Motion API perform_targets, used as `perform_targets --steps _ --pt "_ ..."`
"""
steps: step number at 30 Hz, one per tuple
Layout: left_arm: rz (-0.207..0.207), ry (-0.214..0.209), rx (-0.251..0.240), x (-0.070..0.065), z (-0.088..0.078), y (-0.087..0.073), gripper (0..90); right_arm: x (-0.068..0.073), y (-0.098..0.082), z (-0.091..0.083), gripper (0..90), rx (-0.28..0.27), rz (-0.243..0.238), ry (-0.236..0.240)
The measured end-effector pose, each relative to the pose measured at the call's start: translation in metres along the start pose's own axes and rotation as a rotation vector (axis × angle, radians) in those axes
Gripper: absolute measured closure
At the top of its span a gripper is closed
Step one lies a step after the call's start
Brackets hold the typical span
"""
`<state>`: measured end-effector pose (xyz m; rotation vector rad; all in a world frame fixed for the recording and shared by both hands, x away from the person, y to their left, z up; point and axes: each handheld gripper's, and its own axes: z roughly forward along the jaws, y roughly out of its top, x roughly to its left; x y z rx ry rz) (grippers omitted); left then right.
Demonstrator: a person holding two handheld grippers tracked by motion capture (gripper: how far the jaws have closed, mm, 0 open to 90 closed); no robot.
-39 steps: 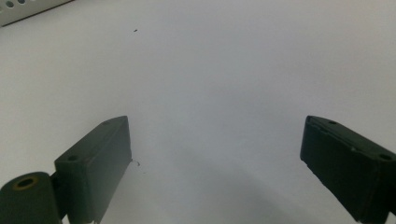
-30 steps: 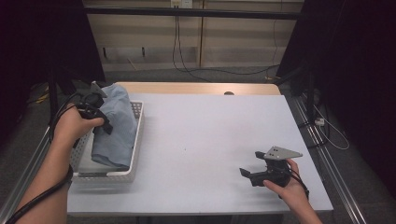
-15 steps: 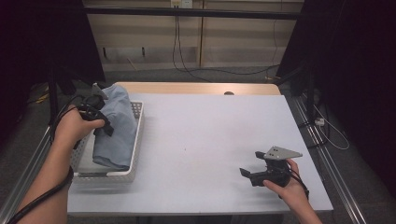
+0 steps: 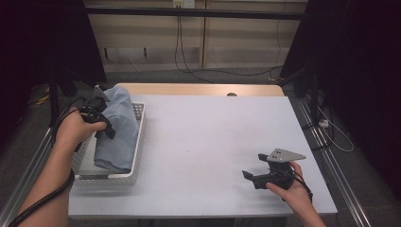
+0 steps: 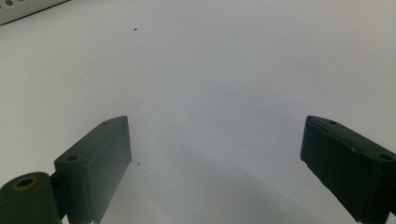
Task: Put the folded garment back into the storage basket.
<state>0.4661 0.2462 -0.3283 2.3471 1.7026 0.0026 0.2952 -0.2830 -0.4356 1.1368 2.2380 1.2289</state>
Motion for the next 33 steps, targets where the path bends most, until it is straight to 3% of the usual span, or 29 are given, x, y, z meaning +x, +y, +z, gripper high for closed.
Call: perform_targets --steps 33 --pt "0.032 -0.019 0.037 0.0002 0.0017 -0.0070 75.2 0.0018 0.0005 0.0011 8.5 0.003 -0.003 0.002"
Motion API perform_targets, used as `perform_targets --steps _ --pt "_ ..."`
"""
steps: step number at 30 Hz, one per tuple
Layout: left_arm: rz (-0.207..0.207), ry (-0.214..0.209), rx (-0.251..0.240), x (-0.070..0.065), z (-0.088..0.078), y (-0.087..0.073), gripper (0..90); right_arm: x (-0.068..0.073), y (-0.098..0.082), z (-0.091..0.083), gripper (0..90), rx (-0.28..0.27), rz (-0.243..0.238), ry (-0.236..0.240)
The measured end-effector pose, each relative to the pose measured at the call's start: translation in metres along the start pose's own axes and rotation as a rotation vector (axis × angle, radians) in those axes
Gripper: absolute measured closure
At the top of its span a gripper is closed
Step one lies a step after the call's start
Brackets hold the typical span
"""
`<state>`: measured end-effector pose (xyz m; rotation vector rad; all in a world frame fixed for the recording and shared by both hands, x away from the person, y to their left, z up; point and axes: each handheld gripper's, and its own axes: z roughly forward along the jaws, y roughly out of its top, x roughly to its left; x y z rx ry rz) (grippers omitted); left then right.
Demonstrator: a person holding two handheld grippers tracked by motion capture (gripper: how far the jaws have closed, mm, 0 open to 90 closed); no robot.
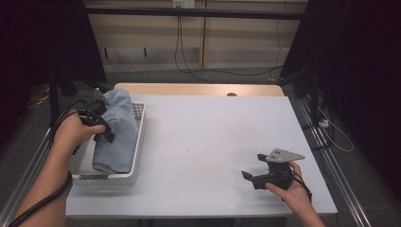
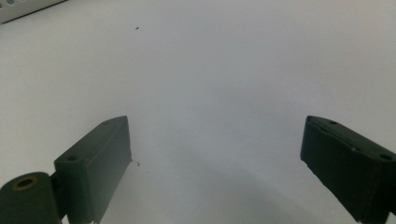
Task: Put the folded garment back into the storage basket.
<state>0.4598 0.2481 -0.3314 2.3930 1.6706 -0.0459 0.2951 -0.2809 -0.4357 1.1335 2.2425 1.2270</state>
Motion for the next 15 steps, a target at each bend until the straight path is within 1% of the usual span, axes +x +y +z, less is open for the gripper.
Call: perform_targets --steps 2,6,15 --pt "0.006 0.000 0.005 -0.0003 0.0002 -0.0003 75.2 0.0004 0.0003 0.0000 8.5 -0.001 -0.002 0.000" --pt "-0.002 -0.003 -0.005 -0.0011 0.0010 -0.0011 75.2 0.0007 0.0002 0.0005 8.5 0.001 -0.003 0.001" --pt "0.000 -0.004 0.002 -0.0015 0.0011 -0.0023 75.2 0.0008 0.0005 -0.0001 8.5 -0.001 -0.002 0.001"
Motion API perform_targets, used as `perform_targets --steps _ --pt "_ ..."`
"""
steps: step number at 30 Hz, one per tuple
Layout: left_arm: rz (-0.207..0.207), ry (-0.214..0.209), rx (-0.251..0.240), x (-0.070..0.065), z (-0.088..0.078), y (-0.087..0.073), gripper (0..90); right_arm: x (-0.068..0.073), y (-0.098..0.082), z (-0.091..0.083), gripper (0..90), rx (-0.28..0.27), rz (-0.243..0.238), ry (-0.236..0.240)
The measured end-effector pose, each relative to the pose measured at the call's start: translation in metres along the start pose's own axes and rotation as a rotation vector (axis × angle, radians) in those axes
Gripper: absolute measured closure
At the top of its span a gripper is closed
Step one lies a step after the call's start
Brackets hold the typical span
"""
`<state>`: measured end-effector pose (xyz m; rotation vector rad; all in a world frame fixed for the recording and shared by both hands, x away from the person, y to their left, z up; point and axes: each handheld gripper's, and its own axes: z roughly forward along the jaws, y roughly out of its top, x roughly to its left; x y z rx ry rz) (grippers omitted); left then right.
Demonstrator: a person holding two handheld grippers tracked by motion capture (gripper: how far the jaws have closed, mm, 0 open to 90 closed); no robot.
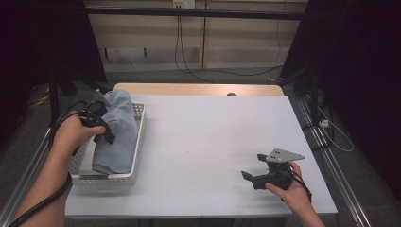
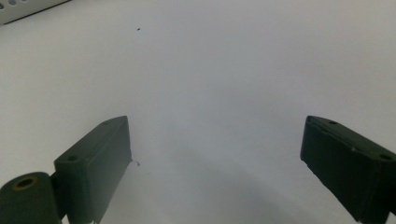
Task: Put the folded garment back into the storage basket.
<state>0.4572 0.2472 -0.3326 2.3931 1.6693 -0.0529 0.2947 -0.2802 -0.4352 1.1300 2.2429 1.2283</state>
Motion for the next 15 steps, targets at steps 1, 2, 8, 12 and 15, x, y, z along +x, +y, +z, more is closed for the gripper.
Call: perform_targets --steps 1,2,8,12,15 --pt "0.008 0.000 0.007 -0.0001 -0.0003 -0.0002 75.2 0.0000 -0.0001 0.0001 8.5 0.000 0.000 0.000" --pt "0.007 0.004 0.009 -0.0004 -0.0005 -0.0004 75.2 0.0001 -0.0001 0.0001 8.5 0.001 0.000 0.000" --pt "0.009 -0.006 0.009 -0.0003 -0.0004 -0.0015 75.1 0.0004 0.0001 0.0000 8.5 0.000 -0.001 0.002" --pt "0.015 -0.006 0.015 0.0000 -0.0005 -0.0027 75.1 0.0003 0.0001 0.0000 8.5 0.000 -0.001 0.000" --pt "0.013 -0.012 0.018 0.0003 0.0002 -0.0036 75.1 0.0003 0.0002 0.0001 8.5 0.000 0.001 0.000"
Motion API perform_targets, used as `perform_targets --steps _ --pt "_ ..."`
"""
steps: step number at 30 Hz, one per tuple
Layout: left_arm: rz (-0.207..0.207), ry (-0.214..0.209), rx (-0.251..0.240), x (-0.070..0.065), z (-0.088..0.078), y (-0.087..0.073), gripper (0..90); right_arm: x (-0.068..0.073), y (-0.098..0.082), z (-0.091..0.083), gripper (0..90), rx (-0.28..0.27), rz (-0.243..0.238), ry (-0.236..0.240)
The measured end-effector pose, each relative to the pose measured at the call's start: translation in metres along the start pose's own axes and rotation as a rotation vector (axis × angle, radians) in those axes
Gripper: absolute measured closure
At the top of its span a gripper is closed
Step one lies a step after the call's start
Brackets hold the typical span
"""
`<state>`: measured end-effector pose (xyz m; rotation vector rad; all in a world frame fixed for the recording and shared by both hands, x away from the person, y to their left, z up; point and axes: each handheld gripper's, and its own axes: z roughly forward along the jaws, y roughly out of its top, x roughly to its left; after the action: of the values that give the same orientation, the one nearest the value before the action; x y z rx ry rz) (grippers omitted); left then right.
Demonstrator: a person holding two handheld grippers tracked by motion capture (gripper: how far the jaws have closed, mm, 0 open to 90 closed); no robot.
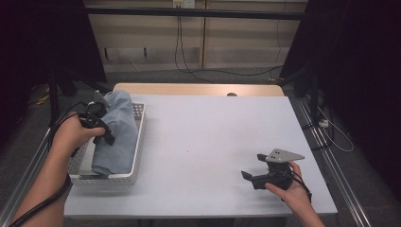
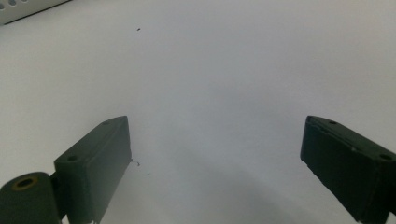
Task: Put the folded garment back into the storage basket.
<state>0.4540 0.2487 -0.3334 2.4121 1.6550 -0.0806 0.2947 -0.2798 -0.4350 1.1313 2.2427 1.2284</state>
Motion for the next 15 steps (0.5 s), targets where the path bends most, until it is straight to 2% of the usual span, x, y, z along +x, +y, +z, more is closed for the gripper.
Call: perform_targets --steps 4,10,11,15 --pt "-0.012 -0.002 -0.012 -0.0004 0.0015 -0.0015 75.1 0.0003 0.0005 -0.0001 8.5 0.000 -0.002 -0.001" --pt "0.002 0.000 0.000 0.0010 0.0025 -0.0028 74.9 0.0004 0.0001 -0.0007 8.5 -0.001 -0.002 -0.002" --pt "-0.011 0.002 -0.012 0.0004 0.0033 -0.0035 74.9 0.0006 0.0001 -0.0005 8.5 -0.001 -0.003 -0.001" --pt "-0.016 0.001 -0.017 0.0007 0.0038 -0.0037 74.8 0.0008 0.0008 -0.0006 8.5 -0.004 -0.004 -0.003"
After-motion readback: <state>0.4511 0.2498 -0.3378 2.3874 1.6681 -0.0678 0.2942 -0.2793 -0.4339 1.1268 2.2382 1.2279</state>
